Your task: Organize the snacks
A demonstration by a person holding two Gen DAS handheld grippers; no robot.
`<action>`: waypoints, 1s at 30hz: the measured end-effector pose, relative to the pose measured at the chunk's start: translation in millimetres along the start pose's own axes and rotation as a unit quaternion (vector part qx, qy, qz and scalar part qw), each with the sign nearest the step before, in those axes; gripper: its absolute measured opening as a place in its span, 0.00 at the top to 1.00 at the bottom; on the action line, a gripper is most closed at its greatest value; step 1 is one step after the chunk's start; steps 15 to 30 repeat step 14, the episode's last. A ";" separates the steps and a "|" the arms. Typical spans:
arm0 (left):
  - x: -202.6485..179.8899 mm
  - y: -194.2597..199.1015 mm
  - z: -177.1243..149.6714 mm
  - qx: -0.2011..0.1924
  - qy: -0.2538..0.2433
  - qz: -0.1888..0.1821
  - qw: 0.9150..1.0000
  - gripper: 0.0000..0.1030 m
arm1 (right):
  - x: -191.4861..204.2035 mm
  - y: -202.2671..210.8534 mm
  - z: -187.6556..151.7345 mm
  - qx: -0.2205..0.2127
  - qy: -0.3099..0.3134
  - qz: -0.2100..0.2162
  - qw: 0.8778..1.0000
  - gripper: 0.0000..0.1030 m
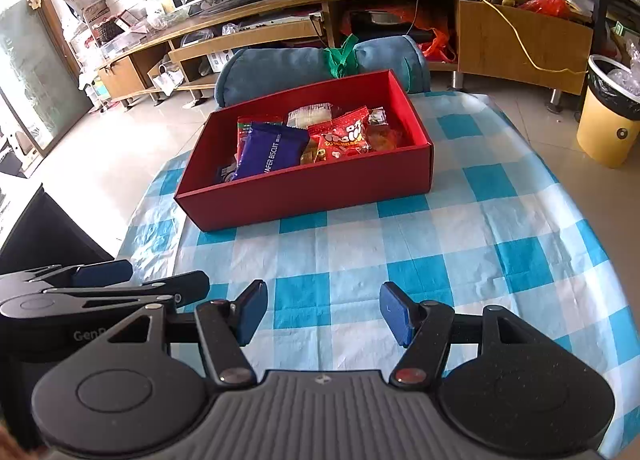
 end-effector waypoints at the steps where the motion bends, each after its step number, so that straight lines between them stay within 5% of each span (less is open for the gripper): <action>1: -0.4 0.5 -0.6 -0.001 -0.001 0.001 1.000 0.13 | -0.1 0.2 -0.3 0.000 0.000 0.000 1.000 0.44; 30: -6.2 5.6 -4.7 -0.019 -0.009 0.011 1.000 0.13 | -3.7 3.5 -4.6 -0.003 -0.002 0.003 1.000 0.44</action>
Point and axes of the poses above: each gripper's, at about its wrist camera, not at the fingertips, and y roughly against the way its jaws point, x to its left, z to its top, the point moved 3 cm from there along -y, roughly the way its jaws point, and after that the axes turned 14 degrees about x, right-handed, at the moved point
